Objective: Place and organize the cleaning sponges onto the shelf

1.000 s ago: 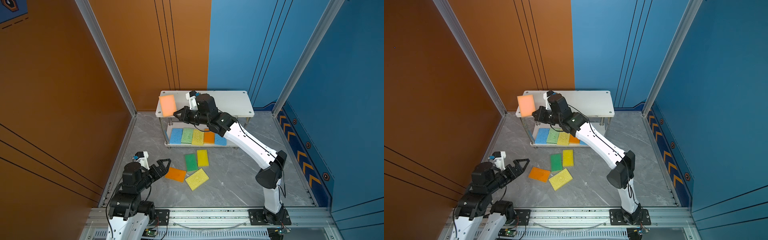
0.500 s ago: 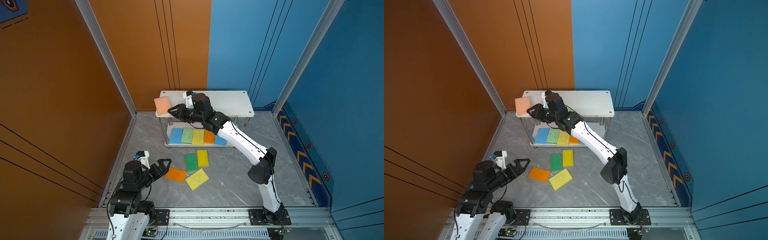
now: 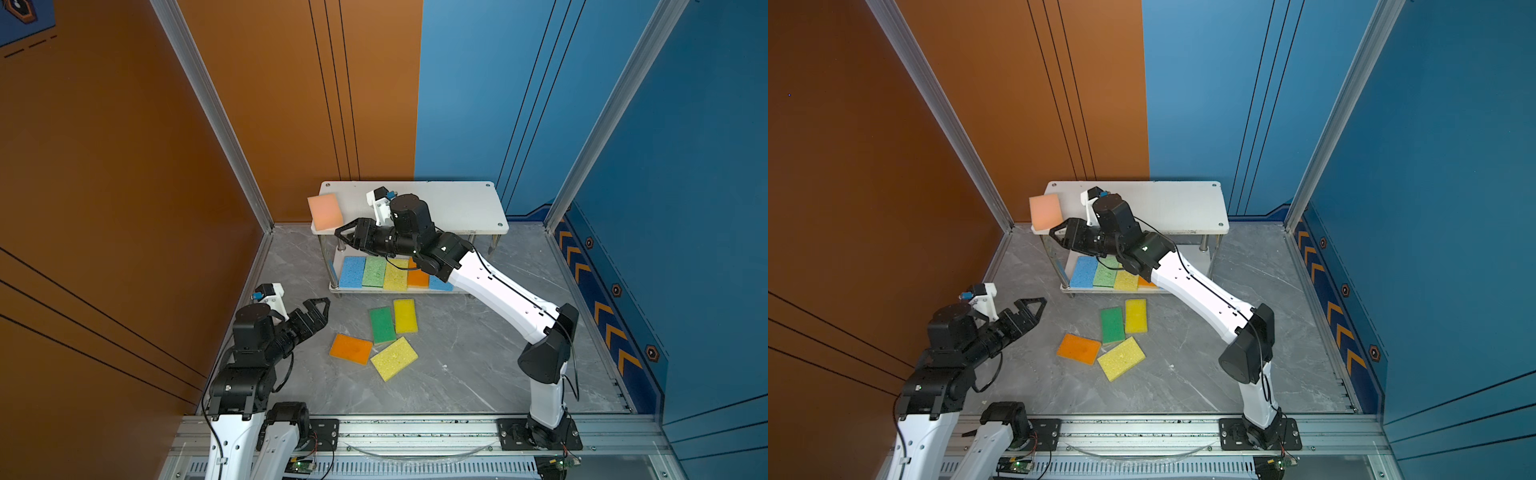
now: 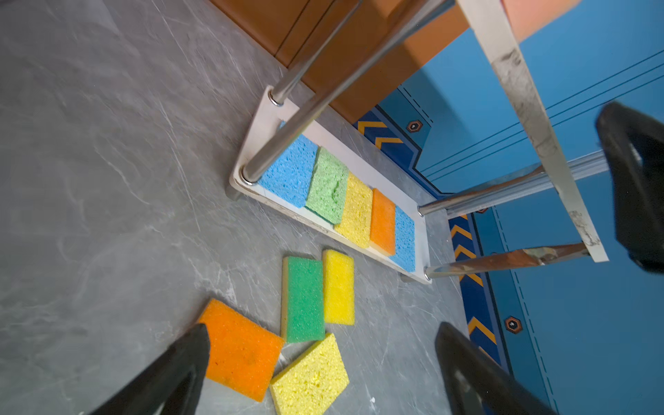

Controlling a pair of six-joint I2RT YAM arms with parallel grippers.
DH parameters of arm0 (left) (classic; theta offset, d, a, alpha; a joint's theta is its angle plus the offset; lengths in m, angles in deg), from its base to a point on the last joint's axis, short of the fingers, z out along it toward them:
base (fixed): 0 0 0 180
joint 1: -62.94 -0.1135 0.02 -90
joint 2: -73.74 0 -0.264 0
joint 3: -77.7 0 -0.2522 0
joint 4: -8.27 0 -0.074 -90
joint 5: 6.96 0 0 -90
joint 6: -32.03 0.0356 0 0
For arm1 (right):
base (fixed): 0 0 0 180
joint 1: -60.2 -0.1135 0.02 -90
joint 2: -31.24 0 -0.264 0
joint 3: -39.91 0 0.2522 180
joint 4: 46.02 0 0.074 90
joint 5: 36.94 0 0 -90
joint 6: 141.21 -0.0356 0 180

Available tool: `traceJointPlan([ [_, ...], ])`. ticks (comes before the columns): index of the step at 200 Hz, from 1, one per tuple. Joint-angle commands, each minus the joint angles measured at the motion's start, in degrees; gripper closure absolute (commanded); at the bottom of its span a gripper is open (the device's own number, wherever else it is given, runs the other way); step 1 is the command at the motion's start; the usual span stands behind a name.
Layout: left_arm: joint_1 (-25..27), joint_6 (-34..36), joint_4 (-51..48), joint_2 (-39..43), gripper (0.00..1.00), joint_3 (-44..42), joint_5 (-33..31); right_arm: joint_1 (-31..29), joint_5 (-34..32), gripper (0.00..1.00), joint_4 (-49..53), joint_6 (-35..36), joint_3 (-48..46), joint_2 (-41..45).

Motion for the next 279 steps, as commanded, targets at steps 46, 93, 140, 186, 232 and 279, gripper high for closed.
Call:
traceJointPlan([
  [46,-14.6,5.3,4.5,-20.1,0.02,18.9,6.6,4.5,-4.0,0.45,4.1,9.3,-27.1,27.7],
  [93,-14.9,6.2,5.0,-35.4,0.02,29.7,13.0,12.6,-3.4,0.43,9.0,10.2,-40.6,43.1],
  [140,-13.5,6.3,5.2,-44.3,0.02,36.9,12.9,17.3,-3.2,0.42,13.5,10.5,-46.9,52.6],
  [186,-9.6,6.8,5.0,-50.3,0.01,42.5,11.1,18.9,-2.0,0.42,13.7,9.8,-48.3,53.8],
  [232,-8.7,7.2,4.9,-55.2,0.01,46.5,10.3,19.3,-2.7,0.42,14.4,9.8,-48.2,54.7],
  [279,-8.1,7.5,3.9,-59.8,0.01,51.6,10.1,19.6,-2.9,0.41,14.6,9.4,-49.1,55.2],
])
